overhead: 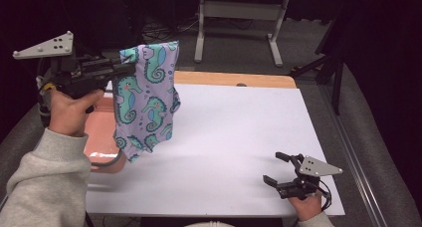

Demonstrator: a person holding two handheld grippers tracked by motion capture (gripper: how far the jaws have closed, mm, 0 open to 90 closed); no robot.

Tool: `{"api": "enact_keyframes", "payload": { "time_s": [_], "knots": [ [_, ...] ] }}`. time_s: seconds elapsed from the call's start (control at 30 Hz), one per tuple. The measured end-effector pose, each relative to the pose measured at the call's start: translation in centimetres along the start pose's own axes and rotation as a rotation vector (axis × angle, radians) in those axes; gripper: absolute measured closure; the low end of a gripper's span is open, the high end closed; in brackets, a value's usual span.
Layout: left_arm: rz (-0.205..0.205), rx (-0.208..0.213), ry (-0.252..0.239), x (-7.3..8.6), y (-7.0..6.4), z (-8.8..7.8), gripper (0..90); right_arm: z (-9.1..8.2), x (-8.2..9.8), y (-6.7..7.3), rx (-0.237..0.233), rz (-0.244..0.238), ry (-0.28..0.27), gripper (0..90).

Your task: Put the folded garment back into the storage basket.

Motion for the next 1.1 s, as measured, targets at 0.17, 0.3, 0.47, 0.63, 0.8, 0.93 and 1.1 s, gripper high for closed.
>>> {"api": "enact_keyframes", "payload": {
  "time_s": [0.17, 0.3, 0.47, 0.63, 0.8, 0.93, 1.1],
  "knots": [
    [0.006, -0.028, -0.01, -0.3, 0.4, -1.2, 75.3, 0.2, 0.1, 0.0, 0.001, 0.005, 0.002, 8.9],
    [0.008, -0.054, -0.01, -0.5, 1.0, -2.4, 75.3, 0.3, 0.2, 0.1, -0.002, 0.007, 0.006, 8.9],
    [0.01, -0.093, -0.022, -1.0, 1.5, -4.3, 75.3, 0.4, 0.3, 0.2, -0.005, 0.011, 0.012, 8.9],
    [0.018, -0.12, -0.023, -1.4, 1.8, -5.7, 75.3, 0.5, 0.4, 0.2, -0.007, 0.014, 0.015, 8.9],
    [0.02, -0.151, -0.021, -1.6, 2.4, -7.0, 75.3, 0.6, 0.5, 0.3, -0.01, 0.014, 0.02, 8.9],
    [0.02, -0.171, -0.02, -1.8, 2.8, -7.8, 75.2, 0.9, 0.7, 0.4, -0.013, 0.017, 0.025, 8.9],
    [0.024, -0.193, -0.013, -1.9, 3.2, -8.7, 75.3, 1.0, 0.8, 0.4, -0.016, 0.018, 0.03, 8.9]
  ]
}}
Point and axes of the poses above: each handheld gripper's, and its own axes: z roughly forward along the jaws, x roughly out of its underside, y roughly to its left, the point moved 10 cm from there along z, roughly forward along the jaws, and after that the axes turned 12 degrees about -y, right-handed, at the moved point
